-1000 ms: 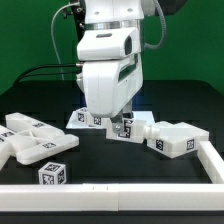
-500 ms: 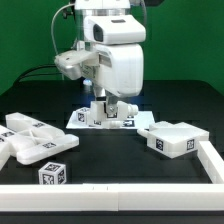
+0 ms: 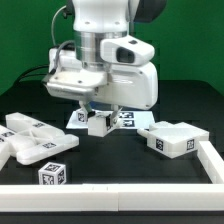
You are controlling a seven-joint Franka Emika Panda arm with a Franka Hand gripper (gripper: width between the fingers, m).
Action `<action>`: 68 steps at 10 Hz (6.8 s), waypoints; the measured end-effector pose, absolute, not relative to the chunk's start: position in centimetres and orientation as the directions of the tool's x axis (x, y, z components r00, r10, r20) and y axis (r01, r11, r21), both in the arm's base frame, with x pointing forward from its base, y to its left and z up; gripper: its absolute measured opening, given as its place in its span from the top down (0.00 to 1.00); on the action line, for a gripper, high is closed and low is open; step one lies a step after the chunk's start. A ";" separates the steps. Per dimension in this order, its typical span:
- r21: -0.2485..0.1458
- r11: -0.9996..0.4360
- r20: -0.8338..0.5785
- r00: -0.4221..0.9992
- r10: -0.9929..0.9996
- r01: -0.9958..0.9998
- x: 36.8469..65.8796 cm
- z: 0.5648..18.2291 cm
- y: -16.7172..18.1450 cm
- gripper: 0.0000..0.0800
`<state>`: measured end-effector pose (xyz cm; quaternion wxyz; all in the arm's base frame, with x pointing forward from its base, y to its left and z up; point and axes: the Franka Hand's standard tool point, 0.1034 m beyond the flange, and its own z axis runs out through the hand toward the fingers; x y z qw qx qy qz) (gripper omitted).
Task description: Assemble chair
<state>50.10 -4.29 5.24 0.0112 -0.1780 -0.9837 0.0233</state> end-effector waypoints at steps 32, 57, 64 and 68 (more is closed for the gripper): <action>0.027 -0.477 -0.064 0.477 0.876 0.879 43.9 5.9 3.4 0.19; -0.006 -0.768 0.049 0.767 0.639 0.640 43.2 4.3 5.5 0.55; -0.046 -0.124 -0.029 0.123 0.992 0.991 46.3 7.3 0.1 0.54; -0.084 0.299 -0.004 -0.301 0.954 0.950 54.4 7.4 1.9 0.54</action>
Offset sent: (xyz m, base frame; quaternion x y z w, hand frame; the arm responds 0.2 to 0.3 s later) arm 0.0000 0.0000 0.0000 0.0000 0.0000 -0.0650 0.9979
